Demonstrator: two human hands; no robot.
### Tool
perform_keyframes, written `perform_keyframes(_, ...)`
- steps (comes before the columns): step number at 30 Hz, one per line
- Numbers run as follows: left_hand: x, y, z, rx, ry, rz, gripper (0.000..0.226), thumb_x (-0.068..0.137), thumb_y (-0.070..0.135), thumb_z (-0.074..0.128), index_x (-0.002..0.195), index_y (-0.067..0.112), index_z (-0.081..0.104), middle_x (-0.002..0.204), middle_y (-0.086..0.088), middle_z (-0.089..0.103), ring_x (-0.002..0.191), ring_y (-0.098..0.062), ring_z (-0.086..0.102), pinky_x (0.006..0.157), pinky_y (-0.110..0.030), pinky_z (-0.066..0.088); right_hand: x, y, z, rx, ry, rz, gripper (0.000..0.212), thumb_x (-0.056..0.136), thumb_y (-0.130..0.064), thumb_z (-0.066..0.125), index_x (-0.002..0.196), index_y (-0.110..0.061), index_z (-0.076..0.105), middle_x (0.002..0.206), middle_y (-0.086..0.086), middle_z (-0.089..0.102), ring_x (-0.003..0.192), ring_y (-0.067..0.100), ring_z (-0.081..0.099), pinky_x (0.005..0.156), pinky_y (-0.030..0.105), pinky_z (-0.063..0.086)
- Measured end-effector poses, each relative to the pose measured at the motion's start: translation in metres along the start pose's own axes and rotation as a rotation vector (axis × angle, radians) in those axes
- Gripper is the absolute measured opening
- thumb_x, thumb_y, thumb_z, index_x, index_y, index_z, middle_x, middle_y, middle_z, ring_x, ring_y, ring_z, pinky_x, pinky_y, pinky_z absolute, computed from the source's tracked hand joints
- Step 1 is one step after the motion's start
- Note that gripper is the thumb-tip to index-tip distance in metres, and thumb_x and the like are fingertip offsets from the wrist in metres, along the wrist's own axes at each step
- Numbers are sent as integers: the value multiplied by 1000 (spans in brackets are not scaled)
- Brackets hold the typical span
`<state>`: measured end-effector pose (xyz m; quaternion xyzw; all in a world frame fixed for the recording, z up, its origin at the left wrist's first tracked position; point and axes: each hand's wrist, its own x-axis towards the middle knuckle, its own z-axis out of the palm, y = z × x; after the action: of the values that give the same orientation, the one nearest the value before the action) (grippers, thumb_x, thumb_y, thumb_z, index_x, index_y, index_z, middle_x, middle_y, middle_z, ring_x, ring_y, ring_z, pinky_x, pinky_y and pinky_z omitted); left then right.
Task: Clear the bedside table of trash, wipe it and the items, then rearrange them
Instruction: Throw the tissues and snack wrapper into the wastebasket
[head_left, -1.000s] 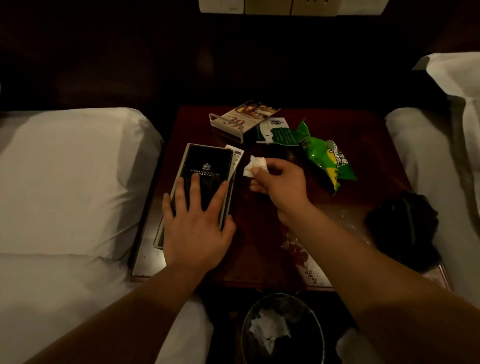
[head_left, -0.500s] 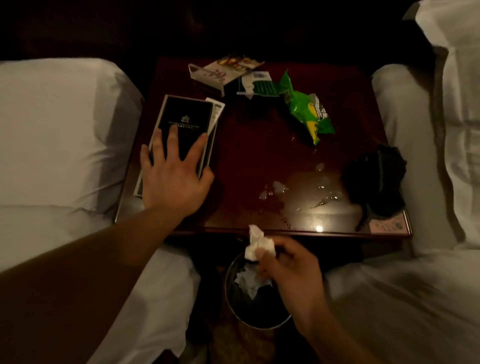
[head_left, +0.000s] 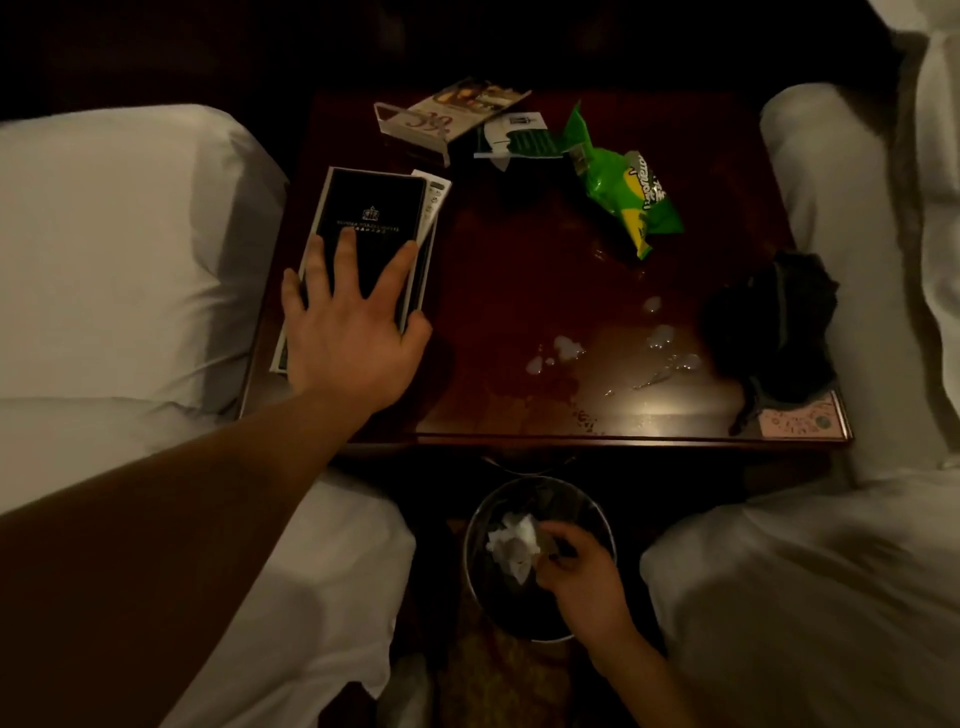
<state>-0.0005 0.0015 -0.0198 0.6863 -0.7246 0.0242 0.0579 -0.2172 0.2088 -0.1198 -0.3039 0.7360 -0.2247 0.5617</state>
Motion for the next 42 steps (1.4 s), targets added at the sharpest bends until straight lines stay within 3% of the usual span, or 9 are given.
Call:
perform_keyframes(6,-2,-1,-3,-13,14,22,68,90,57,32,155,41,21,162,-19,24,150,-43,14,116,-66,19,-32,-112,-44,23,-47,-310,32,85,-6,71,96,-36,73,99,-5,74,93,10,71,79,21,56)
perform_keyframes(10,-2,0,-5,0,10,12,68,90,58,32,155,40,23,161,-20,25,149,-43,15,115,-66,21,-6,-213,-83,-62,141,-642,23,86,-16,71,101,-34,71,90,-18,73,84,-7,67,68,6,50)
perform_keyframes(15,-2,1,-4,0,22,4,68,89,57,33,155,40,25,161,-19,27,149,-42,16,115,-65,21,80,-291,-109,-559,584,-752,47,87,-26,69,132,-25,57,131,8,53,119,26,49,90,29,39)
perform_keyframes(18,-2,0,-2,3,34,12,68,89,57,34,154,39,27,160,-20,28,149,-43,18,114,-65,21,120,-297,-115,-726,581,-602,61,87,-39,68,142,-32,45,143,15,42,128,40,38,99,44,41)
perform_keyframes(25,-1,-1,1,14,57,15,68,89,55,36,154,39,28,159,-20,30,148,-43,19,114,-65,22,156,-280,-104,-284,544,-491,50,85,-38,72,131,-28,56,130,6,60,107,27,62,79,42,57)
perform_keyframes(29,-2,-1,1,23,54,11,68,88,53,38,154,38,29,160,-20,29,149,-43,18,114,-65,22,154,-275,-105,-142,573,-524,22,85,-30,74,105,-23,67,99,-5,62,71,9,59,52,22,43)
perform_keyframes(34,-2,0,0,14,49,8,69,87,52,40,154,39,29,160,-20,29,149,-43,18,114,-66,22,117,-265,-108,33,522,-638,6,86,-24,73,82,-25,68,74,-8,58,64,6,55,56,24,44)
perform_keyframes(40,-1,1,-2,15,38,-1,69,87,53,40,154,40,28,160,-19,27,149,-43,18,114,-65,22,29,-230,-108,261,478,-665,11,84,-24,75,78,-33,72,75,-5,72,73,16,69,65,32,57)
perform_keyframes(42,-1,0,-2,16,33,2,69,87,53,40,154,40,27,160,-19,27,149,-43,17,114,-65,22,-1,-209,-103,302,411,-648,6,84,-26,73,82,-31,73,81,-6,74,74,12,70,63,24,59)
